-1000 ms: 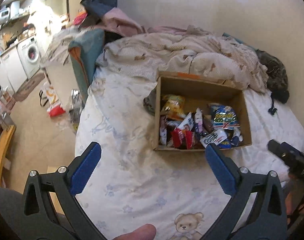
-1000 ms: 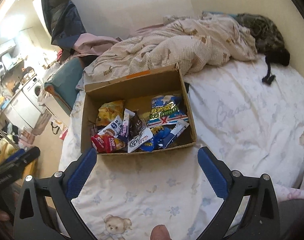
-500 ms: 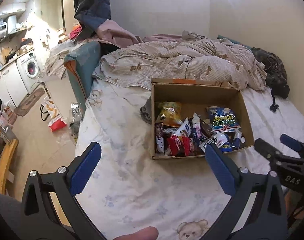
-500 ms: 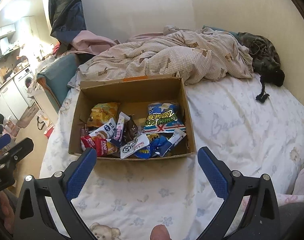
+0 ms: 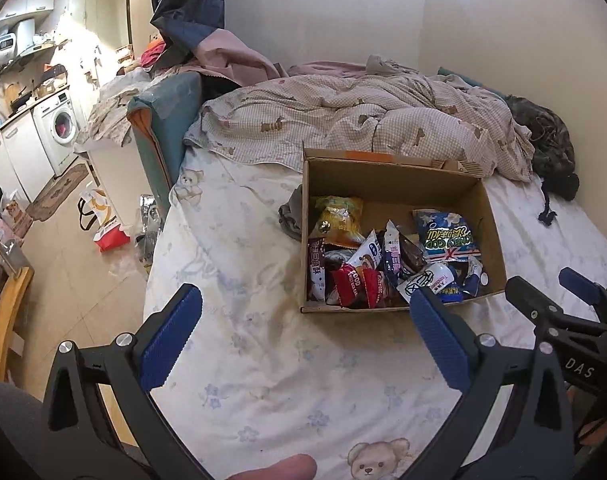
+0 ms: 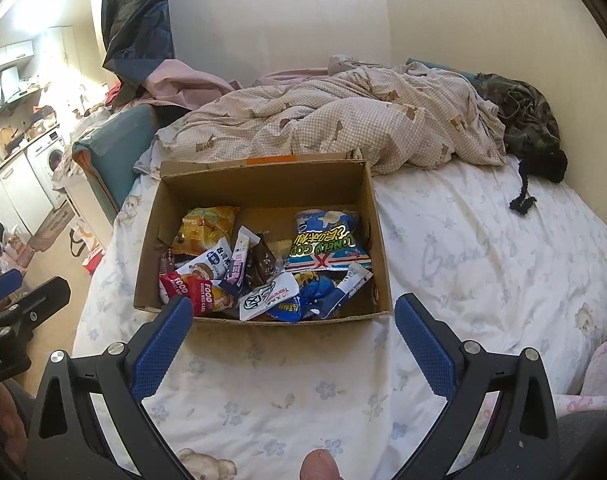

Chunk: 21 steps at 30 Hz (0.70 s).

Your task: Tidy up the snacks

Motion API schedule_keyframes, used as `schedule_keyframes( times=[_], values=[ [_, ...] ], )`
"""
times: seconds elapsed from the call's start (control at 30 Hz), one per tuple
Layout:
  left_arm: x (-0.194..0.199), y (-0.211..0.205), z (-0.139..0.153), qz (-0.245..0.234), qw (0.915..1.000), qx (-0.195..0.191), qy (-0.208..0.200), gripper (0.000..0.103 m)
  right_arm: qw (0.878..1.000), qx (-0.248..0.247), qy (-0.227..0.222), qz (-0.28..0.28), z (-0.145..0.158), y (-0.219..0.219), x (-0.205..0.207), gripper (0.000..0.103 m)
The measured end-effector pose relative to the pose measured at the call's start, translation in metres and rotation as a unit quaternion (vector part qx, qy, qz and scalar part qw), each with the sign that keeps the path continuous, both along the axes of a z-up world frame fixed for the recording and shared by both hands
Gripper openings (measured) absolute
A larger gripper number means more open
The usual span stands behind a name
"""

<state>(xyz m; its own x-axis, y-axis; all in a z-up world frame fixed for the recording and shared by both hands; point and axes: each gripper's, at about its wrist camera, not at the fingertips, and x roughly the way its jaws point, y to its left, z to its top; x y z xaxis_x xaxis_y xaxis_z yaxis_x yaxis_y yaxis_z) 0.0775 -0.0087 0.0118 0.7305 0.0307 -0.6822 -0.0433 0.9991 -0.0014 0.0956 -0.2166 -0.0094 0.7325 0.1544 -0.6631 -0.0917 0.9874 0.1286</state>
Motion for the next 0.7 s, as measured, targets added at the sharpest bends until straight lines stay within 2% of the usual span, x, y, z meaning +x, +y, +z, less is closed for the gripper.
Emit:
schedule_keyframes(
  times=[0.23,0.7],
  values=[
    [0.0015,-0.0015,-0.0070,0.002,0.9999,0.001,0.015,0.103,1.000,-0.002,0.000,-0.001,0.0012,-0.0010,0.0001,0.103],
    [0.0019,-0.0015,-0.0067,0.003,0.9999,0.001,0.016,0.103,1.000,-0.001,-0.001,-0.001,0.0014,-0.0018,0.0003,0.103]
  ],
)
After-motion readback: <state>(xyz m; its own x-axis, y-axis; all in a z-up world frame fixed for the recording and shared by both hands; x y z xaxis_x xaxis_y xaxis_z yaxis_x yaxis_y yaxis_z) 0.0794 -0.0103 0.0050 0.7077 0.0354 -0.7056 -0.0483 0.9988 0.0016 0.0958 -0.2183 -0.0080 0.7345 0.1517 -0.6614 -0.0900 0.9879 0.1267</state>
